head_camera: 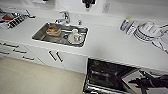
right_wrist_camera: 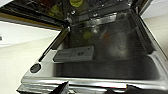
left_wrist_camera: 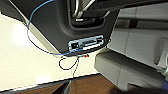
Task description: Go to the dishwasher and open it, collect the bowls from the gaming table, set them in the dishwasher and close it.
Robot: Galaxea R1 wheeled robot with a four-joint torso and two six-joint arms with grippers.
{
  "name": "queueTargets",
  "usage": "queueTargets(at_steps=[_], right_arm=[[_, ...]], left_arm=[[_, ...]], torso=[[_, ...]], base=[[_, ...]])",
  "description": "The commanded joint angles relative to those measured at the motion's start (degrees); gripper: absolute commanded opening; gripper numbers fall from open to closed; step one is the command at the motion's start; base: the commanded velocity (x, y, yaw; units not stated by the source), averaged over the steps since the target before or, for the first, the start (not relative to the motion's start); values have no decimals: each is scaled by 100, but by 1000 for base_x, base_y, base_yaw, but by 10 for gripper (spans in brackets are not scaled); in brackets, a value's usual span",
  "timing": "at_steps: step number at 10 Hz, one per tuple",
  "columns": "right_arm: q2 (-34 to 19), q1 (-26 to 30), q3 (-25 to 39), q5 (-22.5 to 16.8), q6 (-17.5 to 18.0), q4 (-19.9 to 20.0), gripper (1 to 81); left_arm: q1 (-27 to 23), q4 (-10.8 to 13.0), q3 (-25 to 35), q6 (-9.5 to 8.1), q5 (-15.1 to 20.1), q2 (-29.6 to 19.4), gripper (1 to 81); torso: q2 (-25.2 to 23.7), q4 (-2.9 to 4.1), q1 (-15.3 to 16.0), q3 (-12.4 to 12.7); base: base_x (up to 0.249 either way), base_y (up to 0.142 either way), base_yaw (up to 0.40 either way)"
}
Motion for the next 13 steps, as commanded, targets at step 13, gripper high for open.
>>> queueTargets(at_steps=[13], right_arm=[[468,-4857,-1421,2708,-625,-1253,811]], left_arm=[[68,5,-72,15,208,120,811]], torso=[[-2,0,-2,0]], base=[[0,0,0]])
